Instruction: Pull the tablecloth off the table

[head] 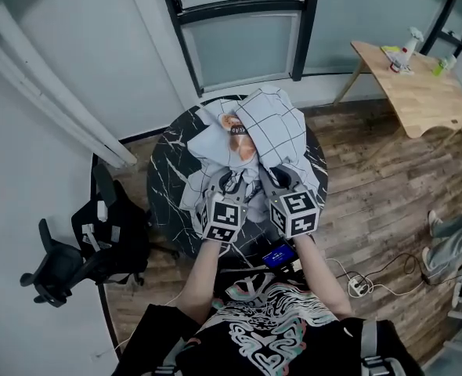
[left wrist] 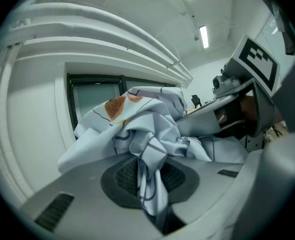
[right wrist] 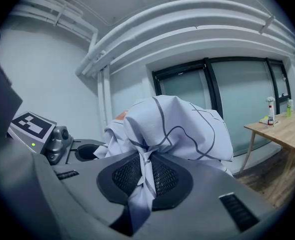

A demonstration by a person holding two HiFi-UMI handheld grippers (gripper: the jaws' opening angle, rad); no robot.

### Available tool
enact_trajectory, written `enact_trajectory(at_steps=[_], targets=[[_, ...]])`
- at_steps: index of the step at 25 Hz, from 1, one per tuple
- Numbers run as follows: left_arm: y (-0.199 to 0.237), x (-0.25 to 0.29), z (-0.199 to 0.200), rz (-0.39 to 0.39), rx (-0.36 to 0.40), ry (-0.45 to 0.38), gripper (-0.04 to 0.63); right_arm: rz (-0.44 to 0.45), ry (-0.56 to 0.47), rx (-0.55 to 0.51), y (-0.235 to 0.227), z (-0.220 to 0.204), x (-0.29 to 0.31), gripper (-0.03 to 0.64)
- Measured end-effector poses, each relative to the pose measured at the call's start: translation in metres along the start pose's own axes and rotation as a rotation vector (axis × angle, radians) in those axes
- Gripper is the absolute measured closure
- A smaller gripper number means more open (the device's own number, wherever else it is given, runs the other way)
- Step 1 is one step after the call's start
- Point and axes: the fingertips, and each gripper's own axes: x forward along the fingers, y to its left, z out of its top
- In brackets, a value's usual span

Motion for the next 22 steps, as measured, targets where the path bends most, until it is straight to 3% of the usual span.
enact_trajectory(at_steps=[22], targets=[[0.015,-0.008,0.038,0.049,0.036,-0.084,0.523,0.021,-0.095,-0.031,0.005,0.039,-0.003,0.568]])
